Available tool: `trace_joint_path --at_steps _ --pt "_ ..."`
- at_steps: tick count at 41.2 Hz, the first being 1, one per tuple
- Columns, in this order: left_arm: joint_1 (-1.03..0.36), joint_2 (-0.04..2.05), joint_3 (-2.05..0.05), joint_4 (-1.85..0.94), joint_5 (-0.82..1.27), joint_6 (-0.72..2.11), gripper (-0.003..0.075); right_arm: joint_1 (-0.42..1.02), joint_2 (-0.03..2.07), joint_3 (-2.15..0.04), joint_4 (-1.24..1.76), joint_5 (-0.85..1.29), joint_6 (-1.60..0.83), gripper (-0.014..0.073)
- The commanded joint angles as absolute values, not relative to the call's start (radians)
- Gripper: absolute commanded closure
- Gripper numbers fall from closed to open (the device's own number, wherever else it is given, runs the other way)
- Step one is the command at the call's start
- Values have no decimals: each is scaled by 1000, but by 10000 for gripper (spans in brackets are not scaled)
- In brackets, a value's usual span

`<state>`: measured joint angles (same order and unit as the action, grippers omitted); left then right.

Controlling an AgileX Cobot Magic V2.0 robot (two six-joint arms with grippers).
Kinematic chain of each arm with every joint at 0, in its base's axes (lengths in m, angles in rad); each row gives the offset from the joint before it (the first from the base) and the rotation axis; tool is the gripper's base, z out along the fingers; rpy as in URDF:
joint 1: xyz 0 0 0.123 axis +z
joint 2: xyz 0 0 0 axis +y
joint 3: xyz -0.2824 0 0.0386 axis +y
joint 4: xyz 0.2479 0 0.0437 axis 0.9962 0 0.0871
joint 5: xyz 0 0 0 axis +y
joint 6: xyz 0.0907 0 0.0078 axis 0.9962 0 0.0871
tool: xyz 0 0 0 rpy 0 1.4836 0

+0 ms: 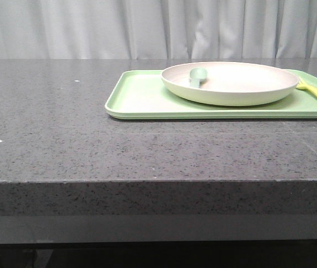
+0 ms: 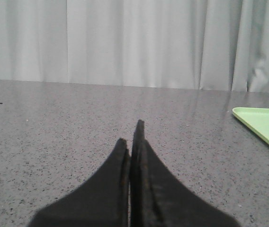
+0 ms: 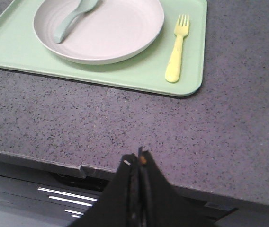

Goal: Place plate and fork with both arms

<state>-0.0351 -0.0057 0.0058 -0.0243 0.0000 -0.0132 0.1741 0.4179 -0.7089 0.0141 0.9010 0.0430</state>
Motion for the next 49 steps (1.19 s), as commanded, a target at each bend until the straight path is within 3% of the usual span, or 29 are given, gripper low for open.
trace_joint_path --at_steps 1,16,25,49 --pt "-33 -27 8 -33 -87 -22 738 146 368 -697 -38 787 34 662" --pt "-33 -27 8 -33 -87 -22 738 7 72 -169 -18 152 34 662" --pt "-33 -27 8 -33 -87 -22 738 -31 -8 9 -18 -103 35 662" --pt "-33 -27 8 -33 -87 -22 738 -31 -29 23 -18 -85 40 662"
